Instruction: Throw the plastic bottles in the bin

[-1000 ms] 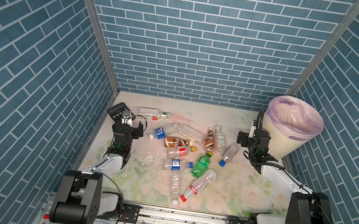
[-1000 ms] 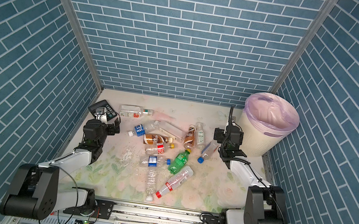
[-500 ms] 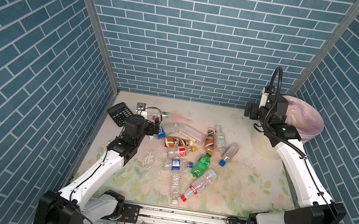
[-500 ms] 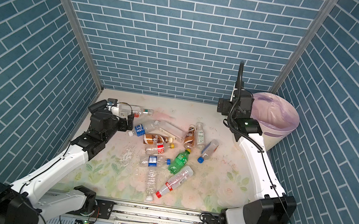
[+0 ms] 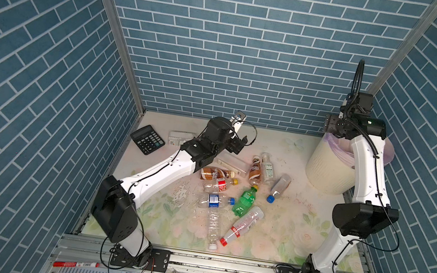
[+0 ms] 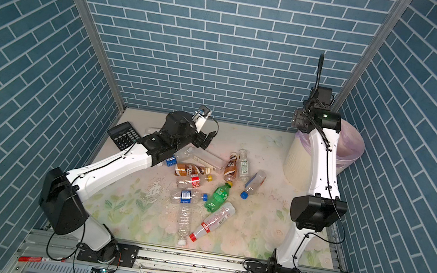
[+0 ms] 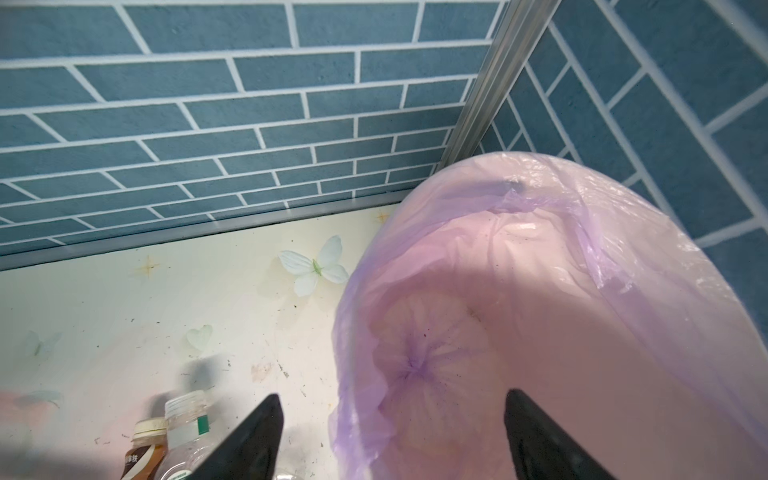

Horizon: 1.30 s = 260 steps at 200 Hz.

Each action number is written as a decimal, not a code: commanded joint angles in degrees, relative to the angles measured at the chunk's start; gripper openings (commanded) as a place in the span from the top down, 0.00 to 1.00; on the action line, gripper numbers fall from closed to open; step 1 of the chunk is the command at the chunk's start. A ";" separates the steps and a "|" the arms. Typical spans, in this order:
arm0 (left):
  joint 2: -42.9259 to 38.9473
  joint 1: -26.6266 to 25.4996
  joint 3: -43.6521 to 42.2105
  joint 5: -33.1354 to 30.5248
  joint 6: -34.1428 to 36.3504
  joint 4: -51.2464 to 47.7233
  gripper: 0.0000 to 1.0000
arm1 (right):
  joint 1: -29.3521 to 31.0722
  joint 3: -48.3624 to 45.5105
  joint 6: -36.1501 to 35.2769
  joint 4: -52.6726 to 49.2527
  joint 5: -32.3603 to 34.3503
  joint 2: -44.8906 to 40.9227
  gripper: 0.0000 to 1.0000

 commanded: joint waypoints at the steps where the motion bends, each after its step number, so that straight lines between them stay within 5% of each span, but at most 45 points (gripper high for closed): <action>1: 3.23 -0.79 5.89 3.94 4.44 -2.80 0.01 | 0.09 6.97 -0.52 -10.08 -5.37 3.56 0.22; 58: 7.45 -0.70 9.19 0.01 2.78 -1.00 0.01 | -0.04 8.50 -1.50 -10.13 -7.58 8.24 0.46; 86: 7.53 -0.70 9.12 -3.46 2.12 -2.73 0.01 | 0.00 8.57 -1.29 -10.57 -8.20 10.11 0.67; 106: 7.95 -0.52 11.43 0.21 2.35 -8.36 0.01 | 0.17 8.78 -1.15 -10.27 -7.83 10.55 0.81; 147: 6.25 -0.52 10.29 -2.68 -1.14 -10.70 0.01 | 1.78 10.20 -1.11 -5.72 -10.39 10.43 1.00; 210: 5.71 -0.37 12.48 -1.92 -5.84 -18.51 0.01 | 9.24 19.03 -5.68 1.90 -12.55 16.79 1.00; 260: 3.41 0.07 9.61 -2.13 -7.11 -18.08 0.01 | 10.35 19.80 -0.24 11.05 -20.78 20.32 1.00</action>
